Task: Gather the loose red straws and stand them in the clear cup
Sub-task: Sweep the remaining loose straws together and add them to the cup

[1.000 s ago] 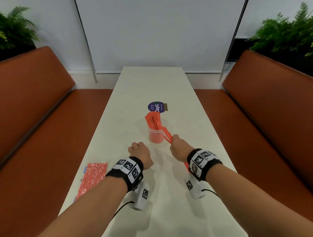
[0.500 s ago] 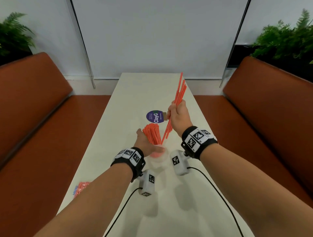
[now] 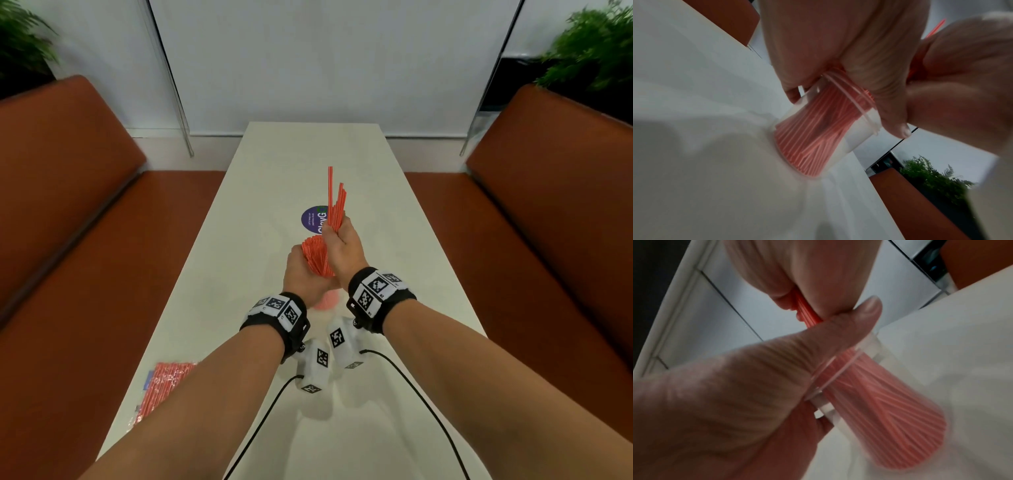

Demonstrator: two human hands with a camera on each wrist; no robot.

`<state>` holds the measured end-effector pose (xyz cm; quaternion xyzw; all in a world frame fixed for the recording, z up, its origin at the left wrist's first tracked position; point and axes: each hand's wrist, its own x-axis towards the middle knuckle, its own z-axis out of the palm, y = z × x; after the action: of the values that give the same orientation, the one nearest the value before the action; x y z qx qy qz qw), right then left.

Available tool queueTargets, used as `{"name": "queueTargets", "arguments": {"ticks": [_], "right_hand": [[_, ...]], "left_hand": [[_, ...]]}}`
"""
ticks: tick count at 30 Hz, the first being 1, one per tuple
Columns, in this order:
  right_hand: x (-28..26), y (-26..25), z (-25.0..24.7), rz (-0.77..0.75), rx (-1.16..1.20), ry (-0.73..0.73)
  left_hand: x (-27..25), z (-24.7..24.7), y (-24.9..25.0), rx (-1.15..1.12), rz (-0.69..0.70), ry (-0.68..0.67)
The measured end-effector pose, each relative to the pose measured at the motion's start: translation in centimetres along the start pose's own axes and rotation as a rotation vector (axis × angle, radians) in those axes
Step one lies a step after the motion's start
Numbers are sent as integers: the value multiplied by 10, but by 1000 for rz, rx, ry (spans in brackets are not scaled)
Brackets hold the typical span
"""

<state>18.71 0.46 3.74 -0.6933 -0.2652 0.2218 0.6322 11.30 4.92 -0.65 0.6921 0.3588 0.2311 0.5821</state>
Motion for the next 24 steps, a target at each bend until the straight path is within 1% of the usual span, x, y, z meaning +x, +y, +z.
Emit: {"name": "queueTargets", "arguments": {"ticks": [2, 4, 9, 13, 15, 16, 18, 19, 22, 23, 24], "right_hand": [[0, 0, 0, 40, 88, -13], [-1, 0, -1, 53, 126, -10], [-4, 0, -4, -11, 130, 70], [-1, 5, -4, 13, 84, 104], [-1, 5, -6, 18, 65, 89], [-3, 3, -8, -3, 23, 64], [-8, 1, -12, -89, -154, -23], [-11, 0, -15, -129, -253, -90], [-19, 0, -17, -240, -545, -374], [-20, 2, -16, -284, -648, -445], [-19, 4, -15, -325, -733, -484]], "left_hand": [[0, 0, 0, 2, 1, 4], [0, 1, -2, 5, 4, 4], [-1, 1, -6, 14, 22, -1], [-8, 0, -4, 20, 32, -1], [-10, 0, -4, 25, 40, -1], [-11, -1, -3, 32, 40, -6], [-13, -2, -2, 33, 34, -7], [-12, -2, -3, 33, 26, -4], [-6, -2, -10, 92, 30, -2], [-3, -1, -14, 104, 36, -5], [-2, 0, -16, 126, 42, -9]]}}
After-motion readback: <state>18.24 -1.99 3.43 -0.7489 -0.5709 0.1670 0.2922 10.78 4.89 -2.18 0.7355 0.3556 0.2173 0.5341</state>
